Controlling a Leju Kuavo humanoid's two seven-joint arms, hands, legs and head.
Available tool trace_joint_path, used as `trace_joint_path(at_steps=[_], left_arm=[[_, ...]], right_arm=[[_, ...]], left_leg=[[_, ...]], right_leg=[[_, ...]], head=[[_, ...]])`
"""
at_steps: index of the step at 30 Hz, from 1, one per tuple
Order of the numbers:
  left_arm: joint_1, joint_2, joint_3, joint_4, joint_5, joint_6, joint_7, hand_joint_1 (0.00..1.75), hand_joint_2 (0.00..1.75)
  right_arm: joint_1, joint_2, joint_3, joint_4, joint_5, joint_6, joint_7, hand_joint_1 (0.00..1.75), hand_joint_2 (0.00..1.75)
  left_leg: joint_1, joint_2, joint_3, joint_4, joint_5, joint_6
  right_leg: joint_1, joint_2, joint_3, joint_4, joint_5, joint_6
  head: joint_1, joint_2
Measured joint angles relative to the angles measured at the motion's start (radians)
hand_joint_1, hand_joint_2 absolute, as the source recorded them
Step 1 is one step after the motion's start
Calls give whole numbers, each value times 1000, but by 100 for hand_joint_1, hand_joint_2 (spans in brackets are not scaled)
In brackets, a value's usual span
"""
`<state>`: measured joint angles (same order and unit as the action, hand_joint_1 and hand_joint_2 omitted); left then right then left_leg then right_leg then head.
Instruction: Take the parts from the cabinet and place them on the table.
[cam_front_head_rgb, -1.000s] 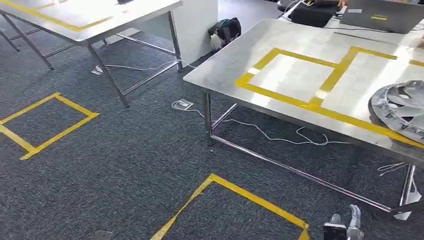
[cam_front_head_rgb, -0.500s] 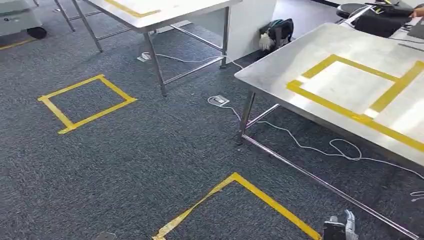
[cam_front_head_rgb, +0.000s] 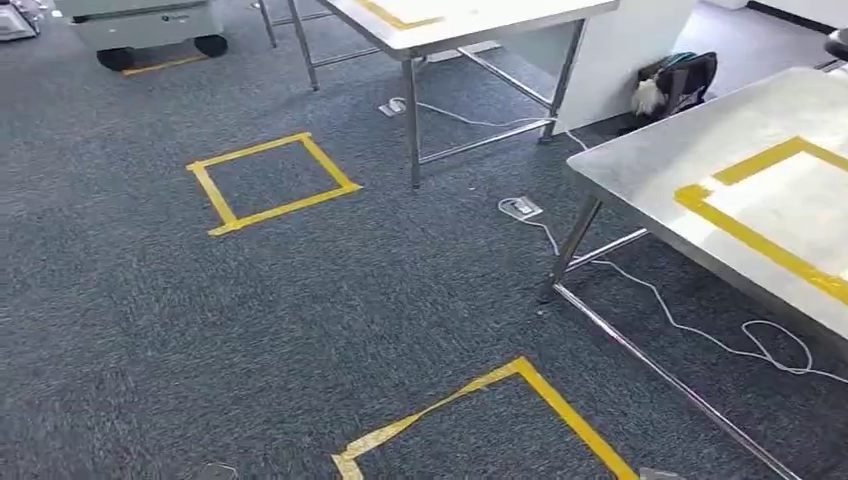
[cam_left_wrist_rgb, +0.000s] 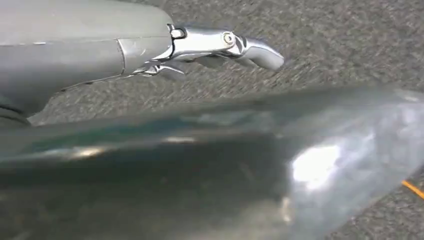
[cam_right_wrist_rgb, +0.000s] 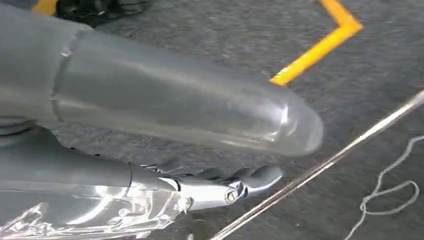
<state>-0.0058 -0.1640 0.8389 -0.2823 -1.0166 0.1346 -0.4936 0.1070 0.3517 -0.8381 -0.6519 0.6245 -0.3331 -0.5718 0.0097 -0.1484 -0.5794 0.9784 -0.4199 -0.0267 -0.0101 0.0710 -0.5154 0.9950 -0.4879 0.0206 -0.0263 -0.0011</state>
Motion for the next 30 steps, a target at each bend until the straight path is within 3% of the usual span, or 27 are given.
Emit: trace_joint_path(at_steps=[1, 2, 4, 5, 6, 7, 9, 10, 11, 12, 15, 16, 17, 19, 20, 21, 22, 24, 25, 26, 27, 30], left_arm=[[2, 0, 3, 0, -3, -1, 0, 0, 0], [0, -1, 5, 0, -6, -3, -1, 0, 0], [-9, -2, 9, 0, -15, -5, -4, 0, 0], [-10, -3, 13, 0, -18, -6, -6, 0, 0], [-8, -4, 16, 0, -21, -7, -9, 0, 0], [-6, -5, 21, 0, -25, -9, -11, 0, 0], [-6, -5, 27, 0, -26, -9, -13, 0, 0], [-7, -5, 30, 0, -26, -9, -15, 0, 0], [-12, -8, 30, 0, -26, -10, -16, 0, 0], [-16, -8, 30, -1, -26, -10, -16, 0, 0], [-12, -6, 35, -1, -26, -11, -16, 0, 0], [-10, -6, 37, -1, -26, -14, -16, 0, 0], [-11, -5, 38, -1, -26, -15, -16, 0, 0], [-17, -6, 39, -1, -26, -19, -16, 0, 0], [-17, -7, 39, -1, -27, -19, -16, 0, 0], [-16, -6, 40, -1, -27, -20, -16, 0, 0], [-14, -6, 41, -1, -27, -20, -16, 0, 0], [-13, -6, 44, -1, -26, -20, -16, 0, 0], [-14, -7, 45, -1, -26, -20, -16, 0, 0], [-15, -7, 46, -1, -26, -20, -16, 0, 0], [-17, -6, 47, -1, -27, -20, -16, 0, 0], [-12, -6, 54, -1, -31, -18, -15, 0, 0]], right_arm=[[-9, -2, -8, 18, 11, -5, -3, 0, 0], [-15, -2, -17, 32, 19, -8, -6, 0, 0], [-21, -4, -37, 63, 39, -12, -17, 0, 0], [-26, -7, -48, 75, 49, -13, -22, 0, 0], [-31, -9, -58, 85, 58, -13, -28, 0, 0], [-37, -11, -66, 94, 62, -13, -31, 0, 0], [-48, -13, -77, 107, 67, -13, -34, 0, 0], [-53, -15, -81, 112, 68, -13, -35, 0, 0], [-54, -16, -85, 115, 68, -13, -35, 0, 0], [-56, -18, -90, 120, 69, -13, -36, 0, 0], [-64, -20, -97, 128, 70, -13, -37, 0, 0], [-65, -20, -97, 130, 73, -13, -37, 0, 0], [-66, -20, -98, 132, 74, -13, -38, 0, 0], [-66, -23, -104, 138, 77, -13, -39, 0, 0], [-65, -24, -108, 141, 77, -13, -39, 0, 0], [-65, -25, -111, 144, 79, -13, -39, 0, 0], [-66, -26, -113, 145, 79, -12, -39, 0, 0], [-66, -26, -114, 146, 79, -12, -39, 0, 0], [-68, -29, -114, 146, 79, -12, -39, 0, 0], [-70, -29, -116, 147, 79, -12, -39, 0, 0], [-71, -29, -118, 150, 80, -12, -41, 0, 0], [-71, -29, -124, 154, 97, -12, -47, 0, 0]], left_leg=[[-6, 69, -8, 20, -19, -1], [-8, 108, -33, 72, -55, -6], [-6, 132, -112, 237, -136, -15], [-6, 135, -143, 305, -158, -17], [-5, 136, -148, 321, -152, -20], [-3, 138, -127, 289, -125, -21], [-1, 158, -32, 122, -43, -19], [-3, 209, 22, 34, -17, -17], [-13, 247, 39, -7, -28, -15], [-10, 223, 35, -5, -22, 2], [-14, 192, 30, -8, -19, 23], [-9, 182, 29, -10, -15, 29], [-8, 175, 28, -10, -13, 37], [-9, 148, 23, -9, -10, 43], [-10, 133, 22, -9, -9, 44], [-10, 120, 21, -9, -8, 45], [-10, 105, 22, -9, -8, 44], [-10, 73, 23, -7, -5, 40], [-9, 60, 22, -6, -5, 36], [-10, 52, 18, -4, -3, 30], [-13, 37, 8, 6, -2, 24], [-1, 4, -5, -2, 14, 1]], right_leg=[[1, -16, 3, -5, 4, -6], [2, -30, 2, -5, 5, -10], [5, -69, -2, -5, 4, -12], [5, -88, -3, -5, 4, -12], [5, -104, -4, -5, 4, -12], [5, -118, -4, -5, 4, -11], [4, -142, 0, -5, 3, -9], [7, -151, 4, -5, 1, -5], [16, -160, 3, 0, -4, 3], [18, -168, -5, 0, -5, 6], [13, -199, 14, -5, -7, 22], [9, -151, 4, 11, -22, 31], [7, -107, -14, 55, -53, 32], [7, -76, -93, 231, -138, 35], [8, -73, -131, 305, -161, 35], [7, -73, -149, 333, -160, 34], [7, -73, -141, 310, -134, 32], [3, -61, -72, 153, -40, 31], [-3, -28, -29, 61, 3, 32], [-12, 33, -14, 28, -14, 30], [-14, 33, -13, 12, -11, 28], [-2, 1, -13, 21, -4, 9]], head=[[0, 0], [-8, 0], [-8, 0], [-8, 0], [-8, 0], [-9, 0], [-8, 0], [-10, 0], [-12, 0], [-7, 0], [-6, 0], [-1, 0], [3, 0], [5, 0], [7, 0], [6, 0], [6, 0], [6, 0], [6, 0], [6, 0], [4, 0], [5, 0]])
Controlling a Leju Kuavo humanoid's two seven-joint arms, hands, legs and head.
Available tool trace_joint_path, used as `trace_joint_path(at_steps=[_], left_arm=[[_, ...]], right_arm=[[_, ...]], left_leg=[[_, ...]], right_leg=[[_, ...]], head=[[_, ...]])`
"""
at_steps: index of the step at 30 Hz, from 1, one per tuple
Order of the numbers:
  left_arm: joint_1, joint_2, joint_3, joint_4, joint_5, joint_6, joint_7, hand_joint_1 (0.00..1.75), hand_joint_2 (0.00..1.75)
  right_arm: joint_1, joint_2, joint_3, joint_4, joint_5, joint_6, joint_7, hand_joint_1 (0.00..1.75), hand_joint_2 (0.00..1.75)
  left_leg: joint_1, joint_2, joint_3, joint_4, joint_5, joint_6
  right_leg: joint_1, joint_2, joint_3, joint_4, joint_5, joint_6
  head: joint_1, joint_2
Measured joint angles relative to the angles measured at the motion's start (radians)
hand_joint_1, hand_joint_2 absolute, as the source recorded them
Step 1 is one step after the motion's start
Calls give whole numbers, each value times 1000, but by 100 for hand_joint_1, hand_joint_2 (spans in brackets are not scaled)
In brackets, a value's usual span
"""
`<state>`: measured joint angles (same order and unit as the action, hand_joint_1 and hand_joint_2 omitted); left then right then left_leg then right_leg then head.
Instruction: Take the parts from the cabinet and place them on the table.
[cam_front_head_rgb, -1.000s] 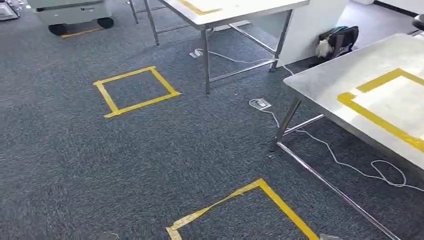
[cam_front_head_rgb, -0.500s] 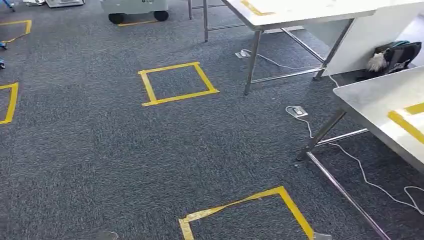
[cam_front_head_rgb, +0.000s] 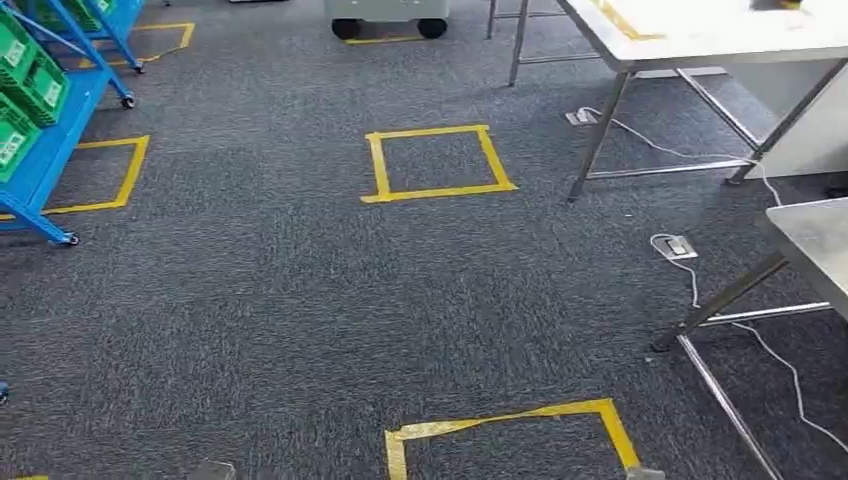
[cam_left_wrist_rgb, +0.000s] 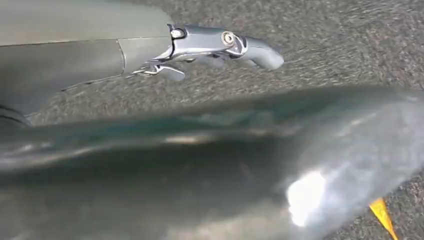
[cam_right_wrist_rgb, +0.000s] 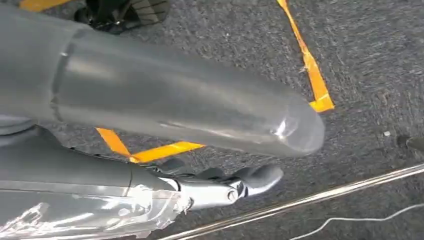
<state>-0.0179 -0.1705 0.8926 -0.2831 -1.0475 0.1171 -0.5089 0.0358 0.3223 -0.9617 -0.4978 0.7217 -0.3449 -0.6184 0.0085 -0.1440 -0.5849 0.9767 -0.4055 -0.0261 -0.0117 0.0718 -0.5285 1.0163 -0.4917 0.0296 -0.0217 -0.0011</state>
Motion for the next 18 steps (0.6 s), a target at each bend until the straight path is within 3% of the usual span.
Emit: trace_joint_path(at_steps=[1, 2, 3, 5, 6, 7, 8, 9, 10, 11, 12, 15, 16, 17, 18], left_arm=[[1, 0, 2, 0, -4, 0, 0, 0, 0], [2, 0, 3, 0, -8, 0, 0, 0, 0], [-1, 0, 3, 0, -11, -1, 0, 0, 0], [-8, -1, 5, 0, -16, -2, 0, 0, 0], [-7, -4, 5, 0, -19, -3, 0, 0, 0], [-4, -5, 6, 0, -21, -3, 0, 0, 0], [-1, -5, 7, 0, -25, -3, 0, 0, 0], [1, -5, 9, 0, -29, -3, 0, 0, 0], [1, -5, 10, 0, -29, -3, 0, 0, 0], [-1, -5, 11, 0, -33, -3, 0, 0, 0], [-6, -7, 11, 0, -39, -3, 0, 0, 0], [-3, -6, 21, 0, -48, -3, 2, 0, 0], [-3, -6, 23, 0, -49, -3, 3, 0, 0], [1, -6, 25, 0, -50, -3, 4, 0, 0], [-1, -6, 26, 0, -50, -3, 5, 0, 0]], right_arm=[[-1, 0, -2, 0, 7, 0, -2, 0, 0], [-3, -1, -6, 1, 17, -1, -4, 0, 0], [-4, -1, -11, 2, 25, -1, -6, 0, 0], [-1, -3, -24, 7, 33, -1, -6, 0, 0], [-1, -5, -29, 8, 36, -1, -7, 0, 0], [-3, -6, -32, 10, 41, -1, -7, 0, 0], [-5, -7, -35, 11, 47, -1, -8, 0, 0], [-8, -7, -39, 13, 52, -1, -9, 0, 0], [-11, -7, -42, 16, 57, -1, -10, 0, 0], [-14, -8, -46, 17, 66, -2, -10, 0, 0], [-14, -8, -48, 19, 73, -2, -11, 0, 0], [-20, -9, -59, 25, 91, -3, -11, 0, 0], [-22, -9, -61, 25, 96, -3, -12, 0, 0], [-24, -10, -64, 25, 98, -3, -12, 0, 0], [-24, -10, -66, 26, 100, -3, -13, 0, 0]], left_leg=[[2, 7, -4, 4, -5, -2], [-6, 67, -14, 32, -30, -4], [-6, 101, -44, 92, -68, -7], [-5, 127, -122, 262, -147, -12], [-5, 131, -147, 318, -164, -13], [-5, 132, -145, 320, -154, -13], [-5, 134, -121, 282, -126, -13], [-5, 139, -78, 208, -88, -11], [-5, 160, -23, 113, -49, -9], [-9, 223, 29, 30, -30, -6], [-18, 238, 37, 0, -41, 0], [-19, 201, 27, 5, -39, 17], [-14, 186, 31, 0, -33, 27], [-10, 176, 31, -1, -31, 32], [-9, 168, 30, -1, -30, 37]], right_leg=[[-6, -16, 1, -8, 5, -9], [-3, -28, 2, -10, 8, -15], [-1, -41, 1, -10, 9, -19], [4, -80, -3, -10, 8, -22], [5, -97, -5, -10, 8, -22], [6, -112, -6, -10, 8, -22], [6, -124, -6, -10, 8, -22], [5, -136, -5, -10, 8, -22], [5, -148, -3, -10, 7, -21], [10, -157, 0, -10, 5, -16], [18, -167, -3, -2, -2, -8], [17, -199, 10, -12, -1, 3], [14, -200, 12, -9, -6, 10], [11, -140, -2, 14, -25, 18], [9, -103, -23, 69, -60, 20]], head=[[1, 0], [-5, 0], [-10, 0], [-9, 0], [-9, 0], [-10, 0], [-10, 0], [-10, 0], [-10, 0], [-10, 0], [-13, 0], [-8, 0], [-12, 0], [-4, 0], [-1, 0]])
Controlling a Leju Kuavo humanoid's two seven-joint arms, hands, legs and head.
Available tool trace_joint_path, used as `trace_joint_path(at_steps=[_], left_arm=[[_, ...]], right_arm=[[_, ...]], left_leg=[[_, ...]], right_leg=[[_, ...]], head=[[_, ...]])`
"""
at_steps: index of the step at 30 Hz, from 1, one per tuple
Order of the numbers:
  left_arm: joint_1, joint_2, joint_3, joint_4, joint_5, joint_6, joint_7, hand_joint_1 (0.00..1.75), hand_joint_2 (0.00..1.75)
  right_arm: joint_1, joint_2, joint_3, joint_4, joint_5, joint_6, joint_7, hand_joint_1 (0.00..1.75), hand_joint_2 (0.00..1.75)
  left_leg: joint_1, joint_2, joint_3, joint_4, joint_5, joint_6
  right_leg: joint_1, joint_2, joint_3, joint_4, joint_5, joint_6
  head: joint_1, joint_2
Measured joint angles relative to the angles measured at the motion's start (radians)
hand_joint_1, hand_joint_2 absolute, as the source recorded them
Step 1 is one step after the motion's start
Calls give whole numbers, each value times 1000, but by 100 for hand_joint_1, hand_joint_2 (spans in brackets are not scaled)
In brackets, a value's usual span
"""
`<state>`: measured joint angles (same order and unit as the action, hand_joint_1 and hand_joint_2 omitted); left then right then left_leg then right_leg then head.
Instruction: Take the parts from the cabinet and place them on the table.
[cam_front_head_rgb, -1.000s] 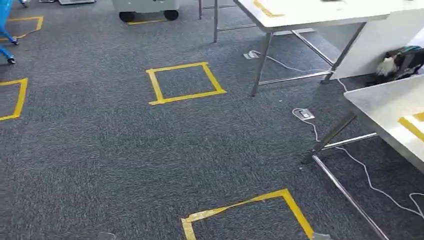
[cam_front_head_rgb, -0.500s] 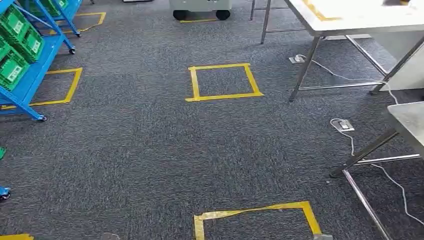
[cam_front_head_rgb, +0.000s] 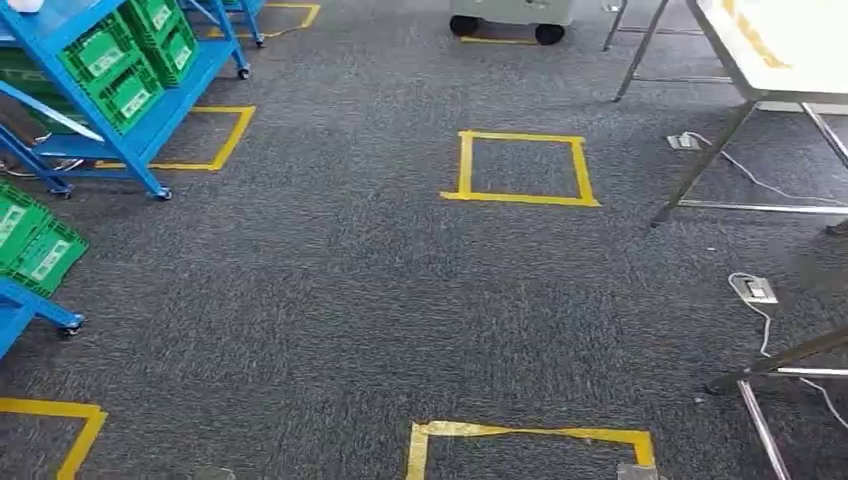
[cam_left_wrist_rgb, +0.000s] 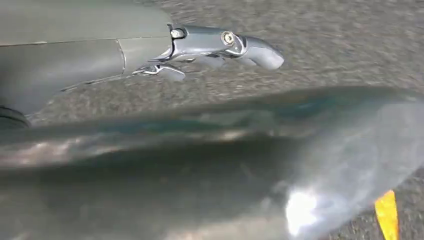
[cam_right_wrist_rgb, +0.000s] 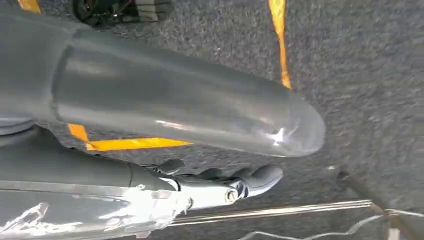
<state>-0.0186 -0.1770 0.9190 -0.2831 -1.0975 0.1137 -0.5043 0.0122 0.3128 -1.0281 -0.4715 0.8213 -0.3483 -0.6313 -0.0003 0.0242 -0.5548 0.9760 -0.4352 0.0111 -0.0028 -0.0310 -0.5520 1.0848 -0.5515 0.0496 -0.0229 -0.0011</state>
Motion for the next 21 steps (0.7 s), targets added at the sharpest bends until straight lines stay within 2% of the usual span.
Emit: trace_joint_path(at_steps=[1, 2, 3, 4, 5, 6, 7, 8, 9, 10, 12, 13, 14, 15, 16, 17, 18, 19, 20, 21], left_arm=[[-3, -1, 1, 0, -3, -2, 0, 0, 0], [-5, -2, 2, 0, -5, -2, 0, 0, 0], [-5, -2, 2, 0, -8, -2, 0, 0, 0], [-3, -2, 3, 0, -9, -2, 0, 0, 0], [-1, -1, 4, 0, -10, -2, 0, 0, 0], [0, -1, 5, 0, -11, -2, 0, 0, 0], [0, -2, 6, 0, -13, -2, 0, 0, 0], [-1, -2, 6, 0, -15, -2, 0, 0, 0], [-3, -1, 6, 0, -16, -2, 0, 0, 0], [-4, -1, 6, 0, -17, -2, 0, 0, 0], [3, -2, 8, 0, -17, -2, 0, 0, 0], [5, -1, 9, 0, -17, -2, 0, 0, 0], [5, -1, 10, 0, -18, -1, 0, 0, 0], [2, -2, 10, 0, -18, -1, 0, 0, 0], [-1, -2, 10, 0, -19, -1, 0, 0, 0], [-17, 0, 11, -2, -1, -8, 20, 0, 0], [-45, 4, 22, -2, 33, -31, 70, 0, 0], [-94, 17, 32, -6, 66, -62, 146, 0, 0], [-155, 33, 33, -14, 87, -92, 236, 0, 0], [-211, 52, 32, -24, 110, -114, 310, 0, 0]], right_arm=[[2, 0, -5, 2, 2, 0, 0, 0, 0], [4, -2, -8, 5, 3, 0, 0, 0, 0], [4, -4, -11, 7, 6, 0, 0, 0, 0], [5, -5, -13, 8, 7, 0, 0, 0, 0], [4, -5, -14, 8, 9, 0, 0, 0, 0], [3, -6, -15, 9, 12, 0, 0, 0, 0], [2, -6, -17, 10, 15, 0, -2, 0, 0], [1, -8, -21, 11, 16, 0, -3, 0, 0], [-1, -8, -24, 16, 17, 0, -3, 0, 0], [-1, -8, -26, 16, 17, 0, -3, 0, 0], [-5, -9, -30, 17, 17, 1, -3, 0, 0], [-6, -9, -31, 17, 17, 2, -3, 0, 0], [-7, -10, -32, 17, 18, 2, -4, 0, 0], [-8, -10, -32, 17, 18, 3, -4, 0, 0], [-6, -10, -33, 17, 19, 5, -5, 0, 0], [-4, -11, -33, 18, 42, 10, 0, 0, 0], [-2, -18, -24, 22, 93, 15, 8, 0, 0], [-7, -28, -9, 33, 139, 15, 17, 0, 0], [-20, -39, 5, 49, 163, 10, 24, 0, 0], [-35, -48, 14, 67, 171, 3, 29, 0, 0]], left_leg=[[0, -15, -2, 0, 1, 5], [0, -30, -4, 0, 1, 6], [-1, -44, -4, 0, 2, 6], [-1, -58, -4, 1, 2, 6], [0, -73, -3, 1, 2, 6], [1, -89, -2, 2, 3, 5], [2, -106, 0, 2, 3, 1], [3, -119, -1, 4, 3, -4], [-2, -130, -7, 10, 2, -12], [0, -140, -12, 10, 6, -17], [9, -162, -19, 2, 17, -34], [9, -175, -23, 2, 18, -39], [6, -139, -27, 14, 5, -40], [2, -89, -47, 55, -26, -44], [2, -59, -82, 128, -67, -48], [3, -43, -129, 226, -110, -51], [3, -37, -166, 300, -135, -52], [4, -35, -186, 333, -135, -53], [4, -33, -176, 314, -109, -53], [4, -30, -145, 258, -68, -51]], right_leg=[[0, 18, -38, 86, -43, 2], [0, 26, -81, 175, -79, 4], [0, 28, -113, 236, -97, 4], [1, 28, -125, 252, -91, 3], [0, 29, -114, 219, -58, 1], [-3, 32, -82, 145, -11, 1], [-7, 47, -36, 47, 40, 1], [-14, 90, 3, -38, 71, 3], [-20, 135, 14, -67, 54, 4], [-18, 122, 12, -65, 56, -4], [-8, 105, 17, -61, 60, -19], [-13, 90, 17, -68, 65, -27], [-14, 75, 19, -71, 67, -32], [-13, 66, 19, -72, 68, -38], [-10, 50, 19, -72, 67, -41], [-8, 31, 18, -72, 66, -43], [-6, 13, 16, -72, 65, -44], [-5, -8, 15, -72, 65, -45], [-3, -28, 15, -72, 65, -45], [-1, -45, 16, -72, 65, -45]], head=[[2, 0], [3, 0], [4, 0], [4, 0], [5, 0], [4, 0], [4, 0], [5, 0], [6, 0], [3, 0], [5, 0], [5, 0], [4, 0], [-6, 0], [-8, 0], [-8, 0], [-9, 0], [-8, 0], [-8, 0], [-8, 0]])
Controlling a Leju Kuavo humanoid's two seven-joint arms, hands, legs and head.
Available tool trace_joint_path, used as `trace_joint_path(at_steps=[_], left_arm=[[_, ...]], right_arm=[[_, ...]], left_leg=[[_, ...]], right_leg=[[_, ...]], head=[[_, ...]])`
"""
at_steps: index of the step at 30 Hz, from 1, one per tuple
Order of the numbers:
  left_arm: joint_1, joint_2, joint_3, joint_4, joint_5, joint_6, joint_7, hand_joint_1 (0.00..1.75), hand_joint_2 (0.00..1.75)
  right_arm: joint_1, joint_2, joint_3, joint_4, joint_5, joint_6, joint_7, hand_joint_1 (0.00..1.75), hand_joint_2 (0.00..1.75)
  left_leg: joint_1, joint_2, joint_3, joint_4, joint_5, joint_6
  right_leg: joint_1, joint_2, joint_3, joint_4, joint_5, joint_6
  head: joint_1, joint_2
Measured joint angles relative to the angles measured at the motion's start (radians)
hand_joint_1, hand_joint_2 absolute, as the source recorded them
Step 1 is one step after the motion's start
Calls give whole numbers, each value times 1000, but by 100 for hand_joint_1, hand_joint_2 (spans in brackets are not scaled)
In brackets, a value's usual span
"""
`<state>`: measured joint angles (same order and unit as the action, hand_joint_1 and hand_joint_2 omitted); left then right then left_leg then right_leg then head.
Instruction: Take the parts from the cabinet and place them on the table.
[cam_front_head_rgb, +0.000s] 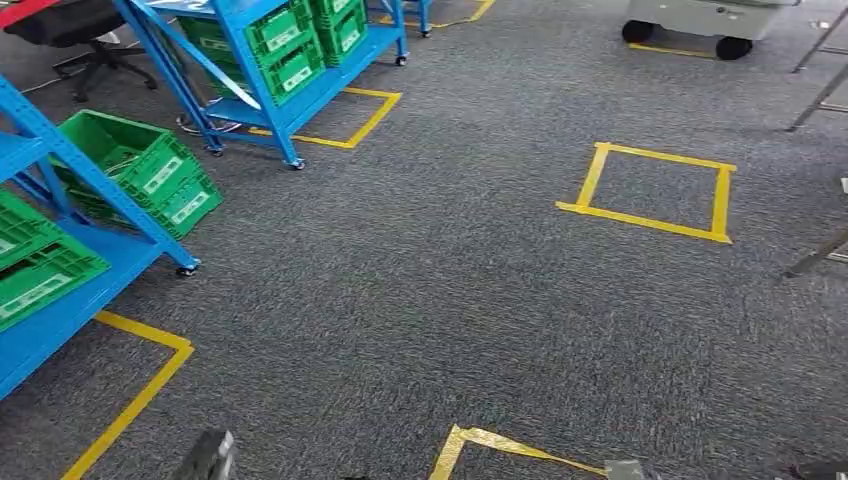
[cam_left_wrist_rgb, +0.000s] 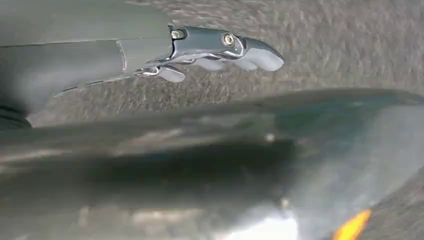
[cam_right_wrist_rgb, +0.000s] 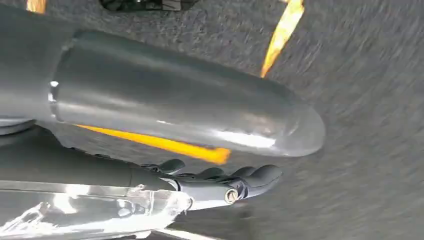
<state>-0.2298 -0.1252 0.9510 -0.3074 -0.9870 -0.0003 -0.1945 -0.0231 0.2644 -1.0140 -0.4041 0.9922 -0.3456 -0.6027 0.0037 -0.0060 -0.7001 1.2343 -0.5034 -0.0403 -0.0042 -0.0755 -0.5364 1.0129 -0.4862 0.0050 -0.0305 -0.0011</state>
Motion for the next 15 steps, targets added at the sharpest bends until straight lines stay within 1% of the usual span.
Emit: trace_joint_path(at_steps=[1, 4, 5, 6, 7, 8, 9, 10, 11, 12, 13, 14, 15], left_arm=[[-39, 12, -2, -9, 20, -10, 33, 0, 0], [-39, 12, -2, -9, 20, -10, 33, 0, 0], [-42, 12, -2, -9, 21, -10, 33, 0, 0], [-49, 16, -3, -11, 29, -12, 42, 0, 0], [-89, 28, -13, -22, 63, -15, 63, 0, 0], [-111, 38, -22, -30, 87, -15, 66, 0, 0], [-107, 39, -116, -85, 215, -15, 72, 0, 0], [-98, 38, -155, -105, 255, -13, 81, 0, 0], [-93, 34, -191, -119, 300, -9, 85, 0, 0], [-92, 34, -228, -132, 331, -8, 88, 0, 0], [-92, 32, -261, -143, 353, -6, 94, 0, 0], [-87, 31, -289, -151, 369, -5, 97, 0, 0], [-81, 31, -311, -159, 382, -4, 99, 0, 0]], right_arm=[[-13, -6, 5, 12, 2, -6, 2, 0, 0], [-13, -6, 5, 12, 2, -6, 2, 0, 0], [-14, -6, 5, 12, 2, -6, 2, 0, 0], [-16, -8, 7, 17, 2, -8, 2, 0, 0], [-29, -16, 12, 32, 2, -14, 2, 0, 0], [-32, -19, 16, 41, 0, -16, 2, 0, 0], [-32, -34, 20, 65, -15, -25, -4, 0, 0], [-32, -36, 22, 67, -15, -25, -5, 0, 0], [-33, -41, 24, 71, -15, -26, -7, 0, 0], [-32, -41, 24, 76, -15, -26, -7, 0, 0], [-29, -44, 24, 81, -14, -26, -7, 0, 0], [-27, -46, 24, 84, -14, -27, -6, 0, 0], [-26, -49, 24, 87, -14, -27, -5, 0, 0]], left_leg=[[-1, 6, 38, -68, 37, 3], [-1, 6, 38, -68, 37, 3], [-1, 7, 42, -74, 40, 3], [-2, 9, 51, -91, 48, 4], [-7, 53, 119, -203, 91, 14], [-17, 83, 139, -244, 79, 16], [-19, 48, 133, -256, 78, 34], [-10, 38, 135, -260, 82, 41], [-7, 30, 135, -259, 82, 44], [-4, 17, 134, -259, 83, 49], [-4, 5, 133, -259, 82, 51], [-4, -10, 134, -259, 82, 52], [-4, -23, 134, -259, 82, 52]], right_leg=[[0, -12, 2, 0, 0, 0], [0, -12, 2, 0, 0, 0], [0, -13, 3, 0, 0, 0], [1, -15, 3, 0, 0, 0], [1, -24, 9, 0, -1, 1], [9, -30, 10, 5, -4, 7], [9, -63, 13, 0, -7, 22], [4, -34, 2, 6, -16, 32], [1, 31, -10, 39, -36, 37], [0, 60, -44, 111, -72, 40], [0, 70, -90, 206, -110, 43], [0, 71, -135, 290, -137, 46], [0, 72, -164, 334, -140, 46]], head=[[0, 0], [0, 0], [0, 0], [-1, 0], [-1, 0], [-2, 0], [-3, 0], [-5, 0], [2, 0], [4, 0], [5, 0], [7, 0], [5, 0]])
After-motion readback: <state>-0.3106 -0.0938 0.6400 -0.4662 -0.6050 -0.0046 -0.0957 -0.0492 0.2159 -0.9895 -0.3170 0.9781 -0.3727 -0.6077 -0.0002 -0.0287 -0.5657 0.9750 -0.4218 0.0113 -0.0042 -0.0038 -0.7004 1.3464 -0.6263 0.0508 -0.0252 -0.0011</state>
